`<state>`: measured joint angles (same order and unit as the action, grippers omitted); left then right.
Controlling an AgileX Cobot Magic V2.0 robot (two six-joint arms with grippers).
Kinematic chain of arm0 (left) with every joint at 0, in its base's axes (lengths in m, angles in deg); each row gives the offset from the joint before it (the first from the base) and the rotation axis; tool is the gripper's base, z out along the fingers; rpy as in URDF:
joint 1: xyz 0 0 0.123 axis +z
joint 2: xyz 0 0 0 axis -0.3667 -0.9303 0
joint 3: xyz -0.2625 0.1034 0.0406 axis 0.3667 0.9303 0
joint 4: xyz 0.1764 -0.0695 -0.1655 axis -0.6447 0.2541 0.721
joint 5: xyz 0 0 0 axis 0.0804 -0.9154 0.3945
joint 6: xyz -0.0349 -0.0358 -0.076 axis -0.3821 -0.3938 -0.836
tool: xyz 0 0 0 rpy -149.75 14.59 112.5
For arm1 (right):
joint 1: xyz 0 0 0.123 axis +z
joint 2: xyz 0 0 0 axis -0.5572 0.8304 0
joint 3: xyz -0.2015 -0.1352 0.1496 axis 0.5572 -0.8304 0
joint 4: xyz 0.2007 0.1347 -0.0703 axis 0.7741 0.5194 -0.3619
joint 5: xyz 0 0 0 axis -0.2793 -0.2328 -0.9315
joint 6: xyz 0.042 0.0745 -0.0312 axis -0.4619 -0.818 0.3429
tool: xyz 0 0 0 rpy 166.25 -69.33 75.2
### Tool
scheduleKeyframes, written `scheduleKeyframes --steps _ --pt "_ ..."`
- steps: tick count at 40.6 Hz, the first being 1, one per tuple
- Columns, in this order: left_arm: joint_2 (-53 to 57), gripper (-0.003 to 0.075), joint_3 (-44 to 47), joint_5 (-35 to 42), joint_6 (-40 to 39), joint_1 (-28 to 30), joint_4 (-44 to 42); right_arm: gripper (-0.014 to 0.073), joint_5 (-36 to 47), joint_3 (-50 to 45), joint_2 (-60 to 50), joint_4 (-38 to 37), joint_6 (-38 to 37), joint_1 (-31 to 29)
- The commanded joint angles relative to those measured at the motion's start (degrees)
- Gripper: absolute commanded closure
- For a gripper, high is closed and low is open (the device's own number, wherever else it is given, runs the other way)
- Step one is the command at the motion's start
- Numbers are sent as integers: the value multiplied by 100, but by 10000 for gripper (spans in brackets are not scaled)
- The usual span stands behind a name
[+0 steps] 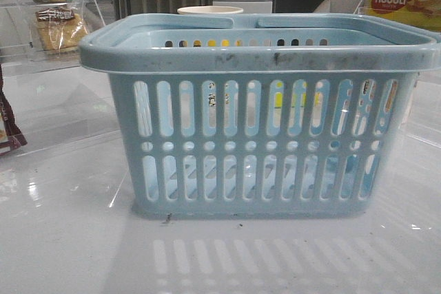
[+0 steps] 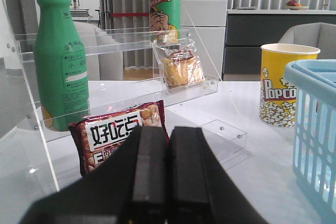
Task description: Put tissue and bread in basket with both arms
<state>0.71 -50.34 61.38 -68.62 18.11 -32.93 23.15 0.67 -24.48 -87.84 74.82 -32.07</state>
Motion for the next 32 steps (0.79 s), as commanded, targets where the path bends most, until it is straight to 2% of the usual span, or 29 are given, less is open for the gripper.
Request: scheduleKeyframes --steps 1,32 --pt "92 628 39 495 -53 -55 43 538 534 33 -110 -69 31 0" --pt "92 628 39 604 -39 -55 29 538 608 39 -110 -74 31 0"
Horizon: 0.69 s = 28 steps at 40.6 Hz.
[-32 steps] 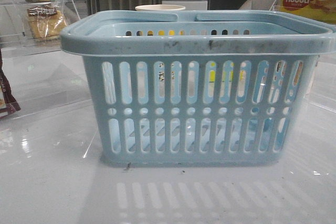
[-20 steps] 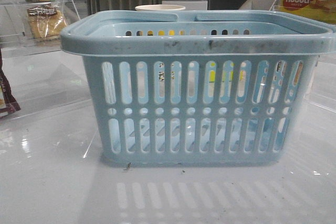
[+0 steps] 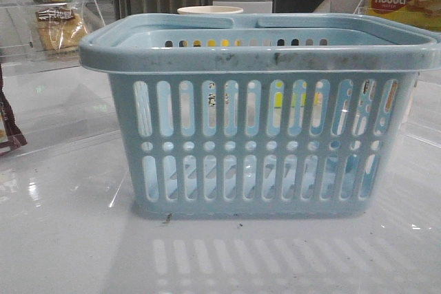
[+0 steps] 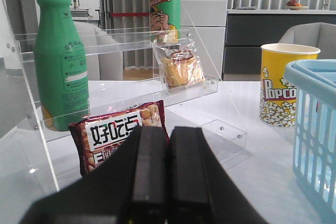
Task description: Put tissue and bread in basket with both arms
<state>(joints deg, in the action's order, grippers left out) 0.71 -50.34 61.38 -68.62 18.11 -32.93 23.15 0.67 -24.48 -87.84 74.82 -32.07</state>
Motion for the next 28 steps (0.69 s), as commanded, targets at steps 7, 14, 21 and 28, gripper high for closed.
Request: scheduleKeyframes --steps 7,14,21,28 --pt "92 628 -401 1087 -30 -68 28 538 550 562 -110 -74 31 0" --pt "-62 628 -1555 384 -30 -68 28 538 128 1711 -38 -74 31 0" --pt "-675 628 -2828 -726 -30 -68 38 538 -592 2882 515 -74 31 0" --pt "-1432 628 -3826 -1874 -30 -68 38 538 -1433 3715 1182 -74 31 0"
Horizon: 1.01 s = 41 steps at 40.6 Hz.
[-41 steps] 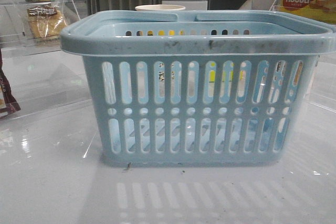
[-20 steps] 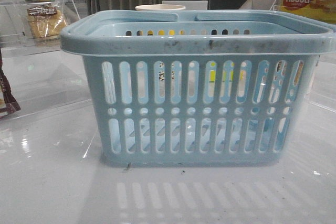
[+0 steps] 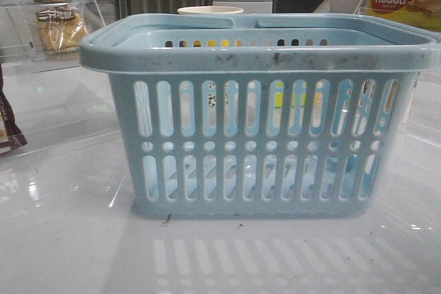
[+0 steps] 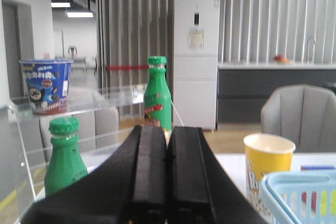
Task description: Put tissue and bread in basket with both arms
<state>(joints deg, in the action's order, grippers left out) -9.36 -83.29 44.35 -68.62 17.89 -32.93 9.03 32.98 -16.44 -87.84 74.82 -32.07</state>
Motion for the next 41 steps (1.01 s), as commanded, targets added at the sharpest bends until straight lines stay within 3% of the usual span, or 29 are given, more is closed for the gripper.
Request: scheduleKeyframes --steps 1,16,31,35,41 --pt "-518 628 -653 -314 -30 -46 38 538 -165 560 484 -74 31 0" --pt "-1828 628 -898 -1428 -30 -46 38 538 -1653 767 1738 -74 31 0" --pt "-2685 626 -889 -1600 -30 -46 49 527 -1806 742 2797 -74 31 0" --pt "-2812 568 -889 -1548 -30 -46 39 387 -1796 742 3013 -74 31 0" --pt "-2946 346 -889 -1501 -6 -46 28 79 -1750 742 3365 -74 31 0"
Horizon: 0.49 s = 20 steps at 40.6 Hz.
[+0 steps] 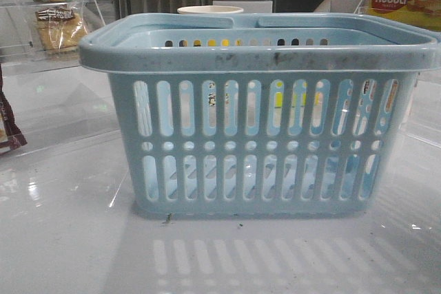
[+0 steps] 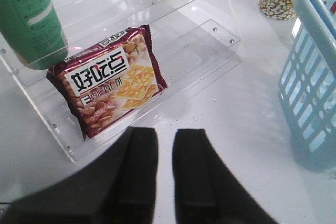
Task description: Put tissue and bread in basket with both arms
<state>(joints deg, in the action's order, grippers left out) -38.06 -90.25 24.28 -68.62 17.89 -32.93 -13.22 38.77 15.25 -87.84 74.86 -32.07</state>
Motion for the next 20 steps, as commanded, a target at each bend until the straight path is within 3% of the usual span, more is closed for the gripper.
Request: scheduleKeyframes --steps 1,4,20 --pt "-90 321 -194 520 -6 -46 28 46 487 163 254 -81 27 0" --pt "-127 271 -194 532 -6 -46 28 29 528 196 455 -81 27 -22" --pt "-174 277 -194 653 -6 -46 28 44 478 1749 2534 -76 27 -1091"
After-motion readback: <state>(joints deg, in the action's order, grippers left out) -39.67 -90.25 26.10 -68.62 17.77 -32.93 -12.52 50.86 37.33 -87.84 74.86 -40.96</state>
